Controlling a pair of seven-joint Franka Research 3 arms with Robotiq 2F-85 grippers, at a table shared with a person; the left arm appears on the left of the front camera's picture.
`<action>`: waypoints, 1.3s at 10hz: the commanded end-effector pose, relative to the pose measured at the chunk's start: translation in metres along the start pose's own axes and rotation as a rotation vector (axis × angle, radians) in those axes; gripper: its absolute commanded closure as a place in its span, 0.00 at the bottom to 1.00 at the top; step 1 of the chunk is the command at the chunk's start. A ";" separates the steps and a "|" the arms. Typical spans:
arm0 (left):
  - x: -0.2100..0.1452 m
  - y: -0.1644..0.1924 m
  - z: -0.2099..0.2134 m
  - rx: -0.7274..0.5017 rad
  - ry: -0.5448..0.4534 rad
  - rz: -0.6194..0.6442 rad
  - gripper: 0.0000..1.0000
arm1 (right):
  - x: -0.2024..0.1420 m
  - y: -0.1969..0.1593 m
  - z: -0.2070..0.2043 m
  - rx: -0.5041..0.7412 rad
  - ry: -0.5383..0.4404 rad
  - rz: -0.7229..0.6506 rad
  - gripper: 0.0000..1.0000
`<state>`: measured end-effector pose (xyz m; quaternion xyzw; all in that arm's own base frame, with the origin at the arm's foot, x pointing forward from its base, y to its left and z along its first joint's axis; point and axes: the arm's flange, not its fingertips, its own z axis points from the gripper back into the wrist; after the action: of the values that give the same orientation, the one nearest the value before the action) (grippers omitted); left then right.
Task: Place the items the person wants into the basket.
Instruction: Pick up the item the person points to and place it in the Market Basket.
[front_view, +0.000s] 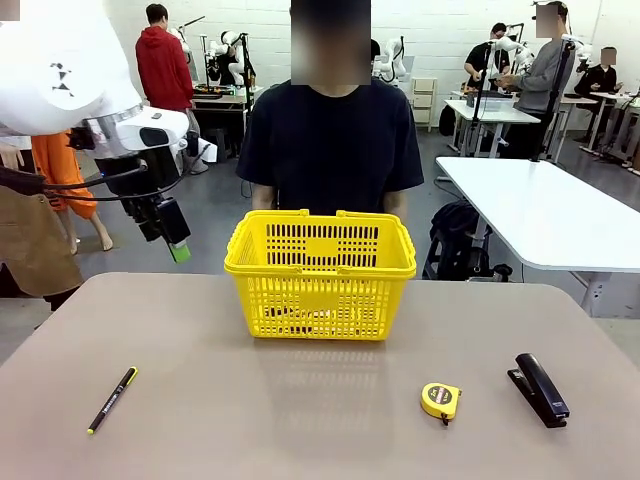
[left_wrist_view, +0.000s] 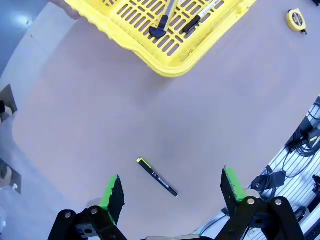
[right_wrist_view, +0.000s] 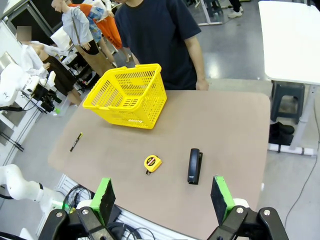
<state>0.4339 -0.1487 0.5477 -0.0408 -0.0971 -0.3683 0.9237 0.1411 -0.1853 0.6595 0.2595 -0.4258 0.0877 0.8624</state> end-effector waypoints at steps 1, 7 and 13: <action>-0.010 0.001 0.007 0.008 -0.010 -0.010 0.00 | -0.001 0.001 0.000 0.004 -0.003 0.003 0.00; -0.005 0.002 0.007 0.005 -0.012 0.004 0.00 | -0.001 0.001 0.000 0.004 -0.003 0.003 0.00; -0.248 0.100 0.102 -0.161 -0.524 -0.201 0.00 | -0.001 0.001 0.000 0.004 -0.003 0.003 0.00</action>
<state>0.3043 0.0881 0.6069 -0.1930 -0.3097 -0.4375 0.8219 0.1411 -0.1856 0.6594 0.2599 -0.4258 0.0876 0.8622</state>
